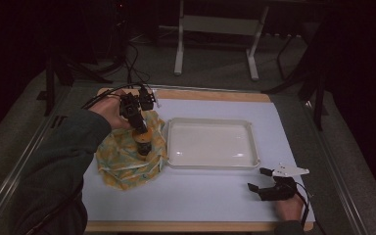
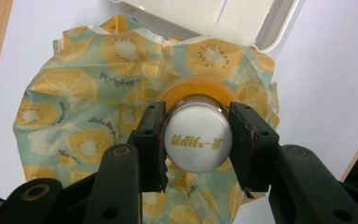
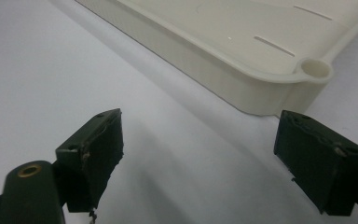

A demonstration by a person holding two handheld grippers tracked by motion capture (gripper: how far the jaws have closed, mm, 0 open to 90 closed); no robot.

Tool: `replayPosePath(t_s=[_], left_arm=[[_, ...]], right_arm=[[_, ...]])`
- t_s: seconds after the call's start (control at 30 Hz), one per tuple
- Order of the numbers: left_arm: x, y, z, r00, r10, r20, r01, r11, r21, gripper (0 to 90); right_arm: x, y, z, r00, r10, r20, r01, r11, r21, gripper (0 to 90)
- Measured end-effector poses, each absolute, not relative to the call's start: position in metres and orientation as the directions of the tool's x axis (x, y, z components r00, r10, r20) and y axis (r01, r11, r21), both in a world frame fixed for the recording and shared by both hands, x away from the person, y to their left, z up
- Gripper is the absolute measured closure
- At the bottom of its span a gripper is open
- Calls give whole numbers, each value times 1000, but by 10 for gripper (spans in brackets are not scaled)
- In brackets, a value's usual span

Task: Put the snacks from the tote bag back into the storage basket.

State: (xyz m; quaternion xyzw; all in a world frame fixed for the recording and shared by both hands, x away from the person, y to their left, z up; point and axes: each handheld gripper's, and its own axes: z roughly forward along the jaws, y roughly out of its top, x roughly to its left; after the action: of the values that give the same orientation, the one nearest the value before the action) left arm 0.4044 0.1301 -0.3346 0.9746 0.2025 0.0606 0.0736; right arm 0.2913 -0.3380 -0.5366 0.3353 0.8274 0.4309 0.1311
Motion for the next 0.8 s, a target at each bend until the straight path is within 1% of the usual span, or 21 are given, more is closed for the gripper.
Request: replayPosePath(t_s=[0.3, 0.8], left_arm=[[400, 129, -323, 915, 388, 108, 371, -916, 152, 593], [391, 130, -300, 922, 371, 106, 354, -923, 151, 593]], right_arm=[[291, -338, -537, -741, 667, 71, 442, 406, 800, 152], [291, -337, -537, -743, 667, 58, 440, 421, 793, 153]])
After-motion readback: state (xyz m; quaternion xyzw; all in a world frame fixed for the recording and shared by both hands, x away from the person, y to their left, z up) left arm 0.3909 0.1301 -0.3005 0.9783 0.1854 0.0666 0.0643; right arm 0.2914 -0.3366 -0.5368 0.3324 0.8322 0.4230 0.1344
